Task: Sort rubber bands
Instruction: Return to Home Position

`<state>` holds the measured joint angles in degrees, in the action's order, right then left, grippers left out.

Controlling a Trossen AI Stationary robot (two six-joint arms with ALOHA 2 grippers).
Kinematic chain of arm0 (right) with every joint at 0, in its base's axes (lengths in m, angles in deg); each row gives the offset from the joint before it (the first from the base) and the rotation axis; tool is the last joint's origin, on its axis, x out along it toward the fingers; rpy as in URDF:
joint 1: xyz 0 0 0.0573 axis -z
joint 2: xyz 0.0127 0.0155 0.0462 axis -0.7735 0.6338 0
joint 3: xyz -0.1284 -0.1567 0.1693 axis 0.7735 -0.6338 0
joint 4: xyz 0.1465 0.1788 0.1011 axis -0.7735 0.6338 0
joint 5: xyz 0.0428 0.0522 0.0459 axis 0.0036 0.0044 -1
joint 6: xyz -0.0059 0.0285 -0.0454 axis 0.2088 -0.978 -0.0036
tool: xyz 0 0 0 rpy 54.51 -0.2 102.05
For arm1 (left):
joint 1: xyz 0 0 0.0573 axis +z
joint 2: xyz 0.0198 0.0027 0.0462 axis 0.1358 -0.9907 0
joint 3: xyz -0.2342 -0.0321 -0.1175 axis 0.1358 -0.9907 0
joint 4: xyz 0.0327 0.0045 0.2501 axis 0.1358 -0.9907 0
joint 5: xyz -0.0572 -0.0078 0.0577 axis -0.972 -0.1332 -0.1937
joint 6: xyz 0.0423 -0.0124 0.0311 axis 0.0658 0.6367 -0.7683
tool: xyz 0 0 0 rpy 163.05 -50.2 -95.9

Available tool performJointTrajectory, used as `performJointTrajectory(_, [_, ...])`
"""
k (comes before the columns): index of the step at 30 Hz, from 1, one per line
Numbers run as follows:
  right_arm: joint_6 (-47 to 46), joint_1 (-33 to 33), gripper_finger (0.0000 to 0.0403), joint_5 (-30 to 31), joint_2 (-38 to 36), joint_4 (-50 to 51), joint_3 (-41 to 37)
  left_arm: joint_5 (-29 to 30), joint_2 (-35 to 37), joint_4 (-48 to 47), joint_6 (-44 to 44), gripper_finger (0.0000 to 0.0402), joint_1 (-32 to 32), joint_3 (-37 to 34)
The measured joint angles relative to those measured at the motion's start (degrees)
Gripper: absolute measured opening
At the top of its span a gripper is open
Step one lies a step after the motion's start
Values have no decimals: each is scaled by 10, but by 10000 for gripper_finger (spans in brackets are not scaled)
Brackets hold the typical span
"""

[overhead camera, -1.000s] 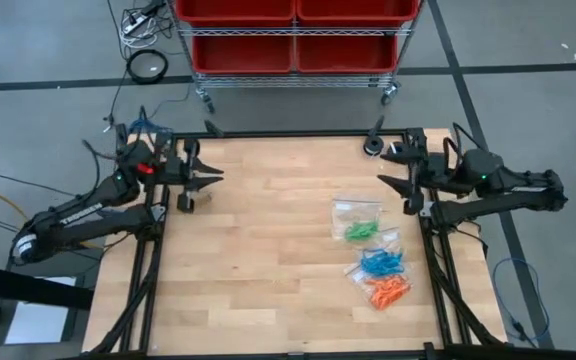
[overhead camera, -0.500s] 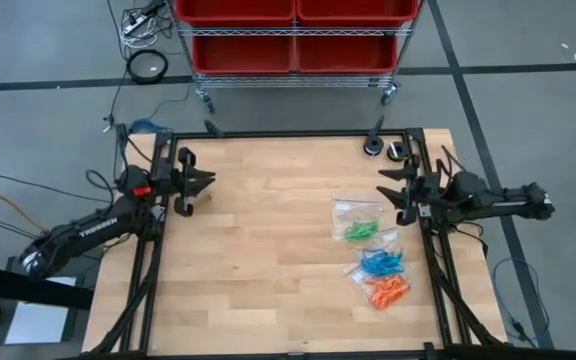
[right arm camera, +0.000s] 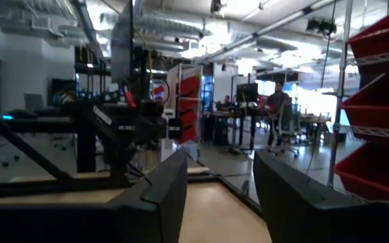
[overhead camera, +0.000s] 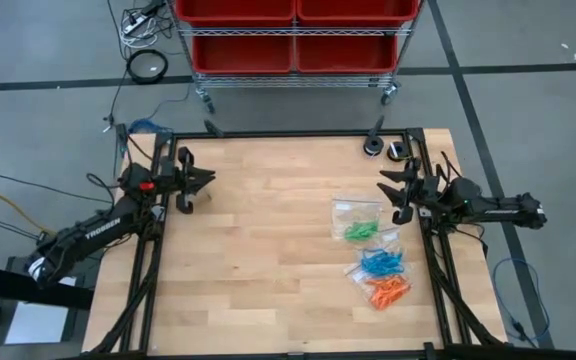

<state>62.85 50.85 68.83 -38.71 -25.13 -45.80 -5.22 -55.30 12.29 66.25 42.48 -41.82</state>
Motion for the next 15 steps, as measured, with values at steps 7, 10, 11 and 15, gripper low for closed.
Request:
performJointTrajectory(7, [-11, 21, 147, -19, -9, 20, 0, -21, 0, 34, 30, 68, 8, 0])
performJointTrajectory(10, [-29, 22, 144, -38, -10, 22, 0, -38, 0, 34, 41, 68, 7, 0])
performJointTrajectory(11, [-29, 22, 144, -37, -9, 25, 0, -41, 0, 34, 44, 68, 7, 0])
performJointTrajectory(15, [-30, 22, 144, -20, -9, 30, 0, -44, 0, 33, 46, 68, 7, 0])
